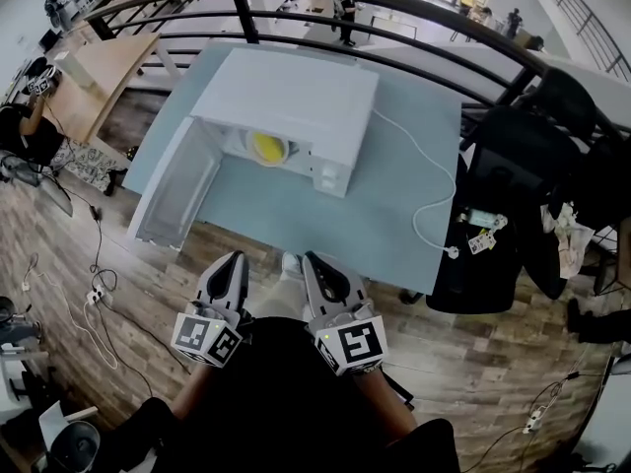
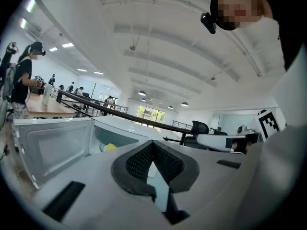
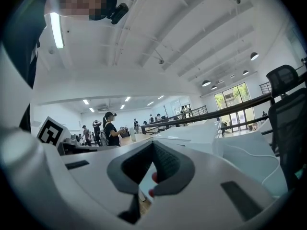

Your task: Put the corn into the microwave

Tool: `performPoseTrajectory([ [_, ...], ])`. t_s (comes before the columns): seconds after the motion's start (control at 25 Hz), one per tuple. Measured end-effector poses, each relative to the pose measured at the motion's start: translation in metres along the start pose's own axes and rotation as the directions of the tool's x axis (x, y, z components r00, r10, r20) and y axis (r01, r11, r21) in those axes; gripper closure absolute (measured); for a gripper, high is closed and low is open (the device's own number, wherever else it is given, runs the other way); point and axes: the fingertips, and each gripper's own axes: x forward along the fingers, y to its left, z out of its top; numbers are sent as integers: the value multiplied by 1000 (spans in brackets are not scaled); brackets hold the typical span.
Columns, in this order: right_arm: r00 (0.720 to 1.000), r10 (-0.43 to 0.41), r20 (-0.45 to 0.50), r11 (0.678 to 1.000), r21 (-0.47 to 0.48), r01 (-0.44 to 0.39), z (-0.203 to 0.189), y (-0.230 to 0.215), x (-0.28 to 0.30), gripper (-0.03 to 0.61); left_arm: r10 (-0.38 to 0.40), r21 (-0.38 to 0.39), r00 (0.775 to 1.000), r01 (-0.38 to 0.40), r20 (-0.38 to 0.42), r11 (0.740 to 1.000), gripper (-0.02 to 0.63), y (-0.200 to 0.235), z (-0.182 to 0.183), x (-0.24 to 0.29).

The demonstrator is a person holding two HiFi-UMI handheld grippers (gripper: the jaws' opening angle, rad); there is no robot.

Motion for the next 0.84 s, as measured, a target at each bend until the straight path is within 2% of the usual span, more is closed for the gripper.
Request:
performPoseTrajectory([
  [0.48, 1000, -4, 0, 1000, 6, 4, 0, -6, -1, 571, -19, 41, 1000, 19, -5, 999, 612, -10, -1, 9],
  [0.84, 999, 30, -16, 1000, 9, -30, -6, 0, 9, 571, 18, 35, 1000, -18, 9, 999, 612, 3, 1, 11],
])
